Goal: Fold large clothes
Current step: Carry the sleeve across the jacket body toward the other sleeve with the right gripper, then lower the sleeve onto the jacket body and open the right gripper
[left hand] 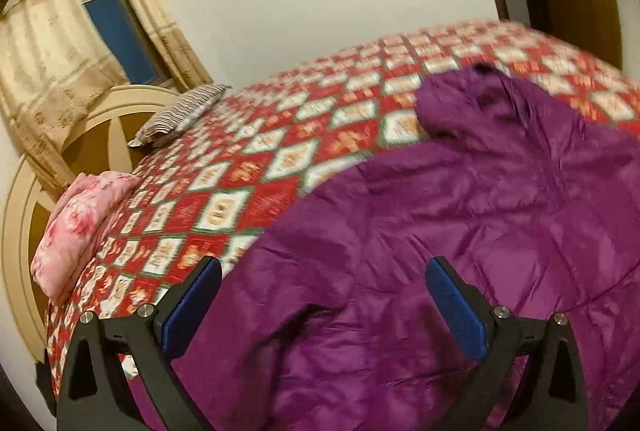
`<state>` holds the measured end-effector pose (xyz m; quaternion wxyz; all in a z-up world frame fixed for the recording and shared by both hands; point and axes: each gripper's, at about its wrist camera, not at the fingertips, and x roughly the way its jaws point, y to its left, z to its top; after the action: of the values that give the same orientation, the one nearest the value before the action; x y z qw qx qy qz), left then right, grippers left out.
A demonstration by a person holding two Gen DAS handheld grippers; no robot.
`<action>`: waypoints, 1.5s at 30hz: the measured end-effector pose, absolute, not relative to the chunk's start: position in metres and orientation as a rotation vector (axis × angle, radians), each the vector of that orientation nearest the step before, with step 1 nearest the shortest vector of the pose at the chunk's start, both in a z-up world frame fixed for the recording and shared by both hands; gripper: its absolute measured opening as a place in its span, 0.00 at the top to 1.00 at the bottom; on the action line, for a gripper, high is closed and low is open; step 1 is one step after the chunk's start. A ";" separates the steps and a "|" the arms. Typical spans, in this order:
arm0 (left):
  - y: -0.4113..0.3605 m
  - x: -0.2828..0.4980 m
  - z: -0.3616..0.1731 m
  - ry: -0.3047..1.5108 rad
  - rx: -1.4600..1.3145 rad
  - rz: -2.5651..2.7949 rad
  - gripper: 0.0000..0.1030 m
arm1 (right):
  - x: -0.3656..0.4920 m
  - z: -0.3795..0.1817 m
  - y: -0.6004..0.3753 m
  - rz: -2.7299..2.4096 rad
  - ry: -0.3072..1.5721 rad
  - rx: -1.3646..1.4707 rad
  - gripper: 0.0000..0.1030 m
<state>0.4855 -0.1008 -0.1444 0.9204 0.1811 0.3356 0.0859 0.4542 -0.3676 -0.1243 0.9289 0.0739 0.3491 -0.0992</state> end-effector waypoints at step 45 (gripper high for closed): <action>-0.096 0.466 -0.194 0.791 0.295 0.076 0.01 | 0.418 -0.187 -0.299 -0.105 0.793 -0.008 0.52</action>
<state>0.4658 -0.0963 -0.1943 0.9115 0.1434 0.3837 0.0369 0.4185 -0.2994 -0.1871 0.9210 -0.0040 0.3862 -0.0510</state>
